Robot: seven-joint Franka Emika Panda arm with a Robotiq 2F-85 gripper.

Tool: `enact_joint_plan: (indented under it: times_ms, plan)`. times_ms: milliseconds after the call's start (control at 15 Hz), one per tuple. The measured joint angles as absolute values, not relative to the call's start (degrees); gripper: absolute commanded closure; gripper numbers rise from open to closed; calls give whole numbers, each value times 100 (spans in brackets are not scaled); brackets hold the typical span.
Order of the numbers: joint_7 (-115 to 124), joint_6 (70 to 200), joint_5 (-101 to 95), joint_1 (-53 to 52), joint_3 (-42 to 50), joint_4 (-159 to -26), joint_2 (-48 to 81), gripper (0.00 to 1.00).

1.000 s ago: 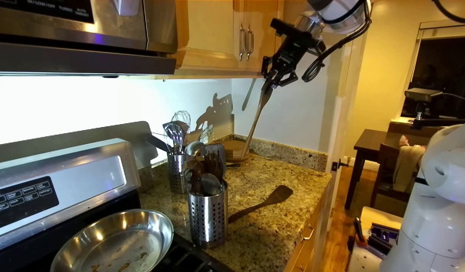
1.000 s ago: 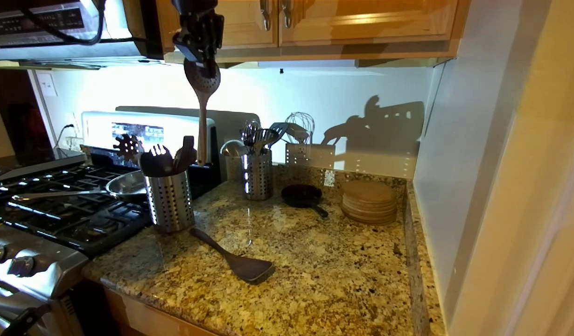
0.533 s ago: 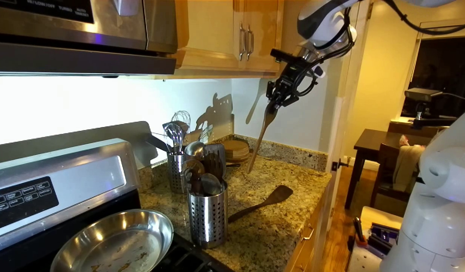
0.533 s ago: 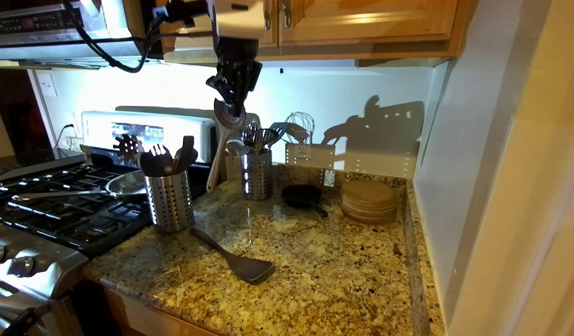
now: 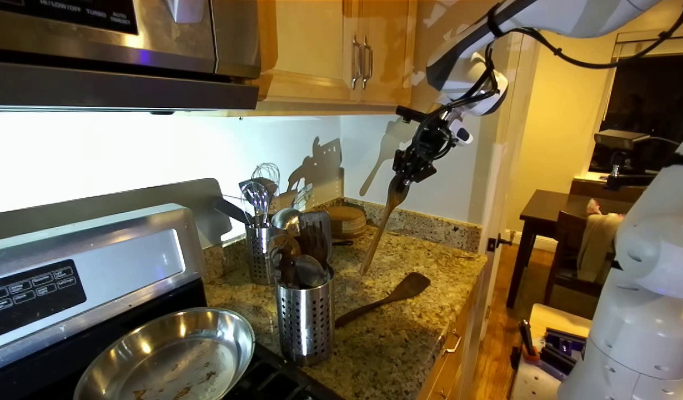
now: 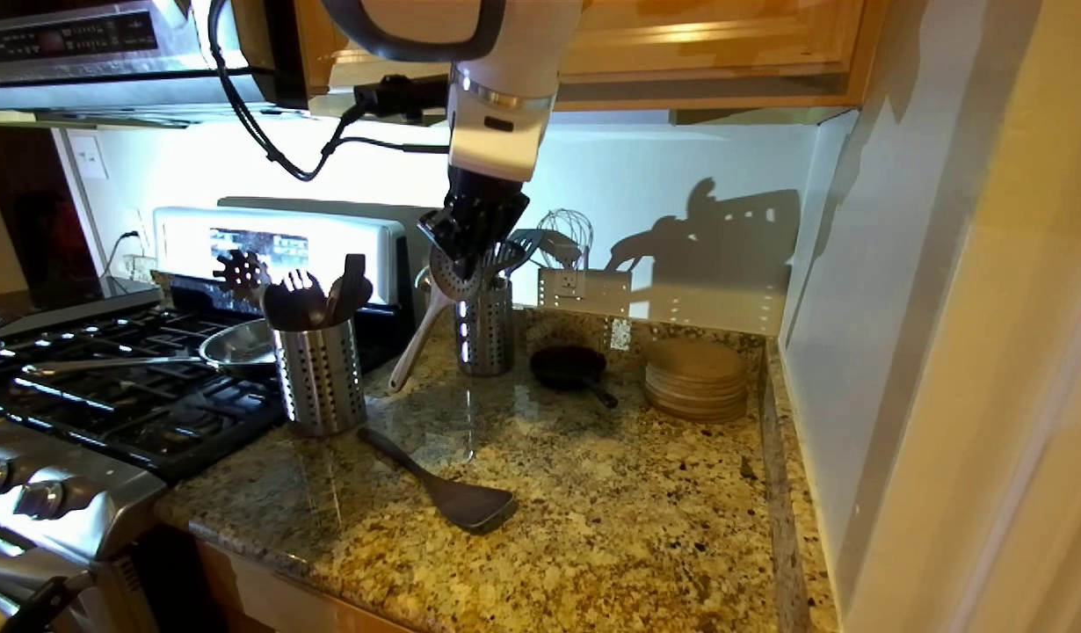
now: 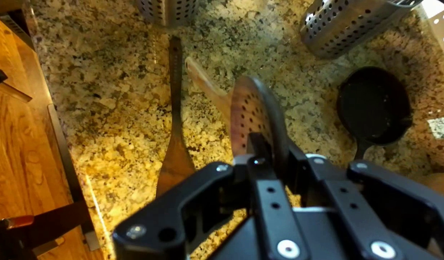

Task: Remove the spatula and spoon from the utensil holder closer to you respectively

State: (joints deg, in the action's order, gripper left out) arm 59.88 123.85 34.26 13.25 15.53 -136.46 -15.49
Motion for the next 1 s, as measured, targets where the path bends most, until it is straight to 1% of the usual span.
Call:
enact_joint_plan:
  times_ms: [333, 400, 733, 1000]
  plan:
    - [5986, 12385, 3418, 1341, 1512, -13646, -1514, 87]
    - [5986, 12385, 3418, 1341, 1512, -13646, -1514, 94]
    - [5986, 12371, 3438, 1361, 1544, -13645, -1415, 94]
    - [5915, 12306, 3936, 1435, 1769, -13607, -970, 94]
